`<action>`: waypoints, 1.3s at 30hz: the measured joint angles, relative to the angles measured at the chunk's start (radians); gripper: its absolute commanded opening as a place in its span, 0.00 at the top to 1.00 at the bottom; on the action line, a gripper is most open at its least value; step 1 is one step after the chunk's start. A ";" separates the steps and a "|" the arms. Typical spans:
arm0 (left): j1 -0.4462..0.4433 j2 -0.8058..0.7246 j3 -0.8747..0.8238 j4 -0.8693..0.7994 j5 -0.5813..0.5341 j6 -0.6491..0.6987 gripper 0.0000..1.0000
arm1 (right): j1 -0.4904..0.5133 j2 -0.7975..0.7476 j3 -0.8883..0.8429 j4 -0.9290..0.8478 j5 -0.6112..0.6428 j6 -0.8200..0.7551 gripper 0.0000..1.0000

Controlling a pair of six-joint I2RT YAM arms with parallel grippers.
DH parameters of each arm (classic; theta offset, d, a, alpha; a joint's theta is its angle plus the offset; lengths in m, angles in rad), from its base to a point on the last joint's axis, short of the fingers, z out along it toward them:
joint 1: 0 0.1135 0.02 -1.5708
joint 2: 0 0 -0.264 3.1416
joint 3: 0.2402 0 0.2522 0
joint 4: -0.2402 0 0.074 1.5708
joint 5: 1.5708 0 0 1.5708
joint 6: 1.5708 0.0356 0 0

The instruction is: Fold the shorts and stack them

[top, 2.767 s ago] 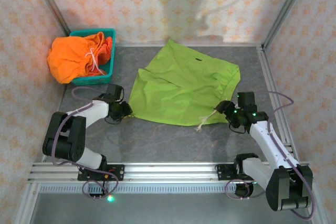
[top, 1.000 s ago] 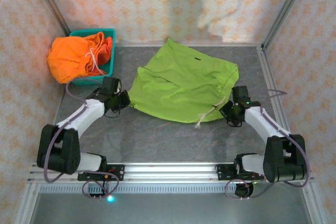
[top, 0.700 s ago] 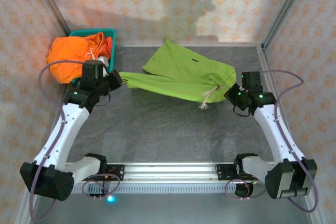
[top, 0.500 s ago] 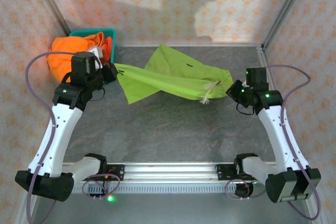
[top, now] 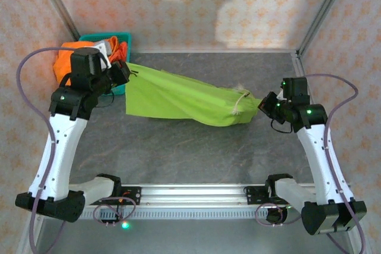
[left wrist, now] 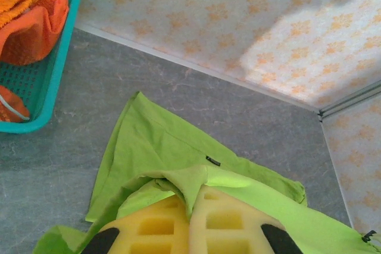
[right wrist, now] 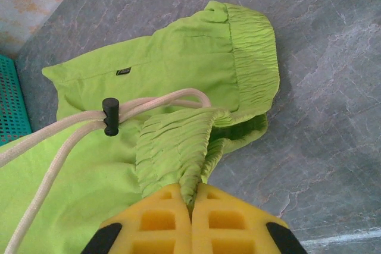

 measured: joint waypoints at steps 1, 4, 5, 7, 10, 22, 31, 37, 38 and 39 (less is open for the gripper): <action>0.000 0.011 0.000 -0.001 0.000 0.000 1.00 | 0.000 0.011 0.001 0.003 0.002 0.000 1.00; 0.000 0.044 -0.002 0.001 -0.001 0.000 1.00 | 0.000 0.062 0.004 0.017 0.006 0.000 1.00; 0.000 0.053 -0.004 0.002 -0.002 0.000 1.00 | 0.000 0.079 0.004 0.023 0.008 0.000 1.00; 0.000 0.071 -0.022 0.014 -0.005 0.000 1.00 | 0.000 0.121 0.004 0.036 0.015 0.000 1.00; 0.000 0.107 -0.047 0.033 -0.011 -0.001 1.00 | -0.004 0.168 0.004 0.059 0.024 0.000 1.00; 0.000 0.439 0.056 0.097 -0.019 -0.001 1.00 | -0.053 0.403 0.093 0.156 0.030 0.001 0.97; 0.003 0.834 0.421 0.089 -0.026 -0.002 0.77 | -0.101 0.606 0.203 0.221 0.032 0.051 0.81; 0.023 1.074 0.690 0.043 0.021 -0.022 0.23 | -0.196 0.742 0.331 0.278 -0.009 0.142 0.30; 0.028 1.078 0.696 0.037 0.029 -0.023 0.19 | -0.217 0.742 0.333 0.293 -0.023 0.161 0.29; 0.032 1.067 0.691 0.033 0.042 -0.019 0.15 | -0.233 0.734 0.332 0.303 -0.029 0.174 0.28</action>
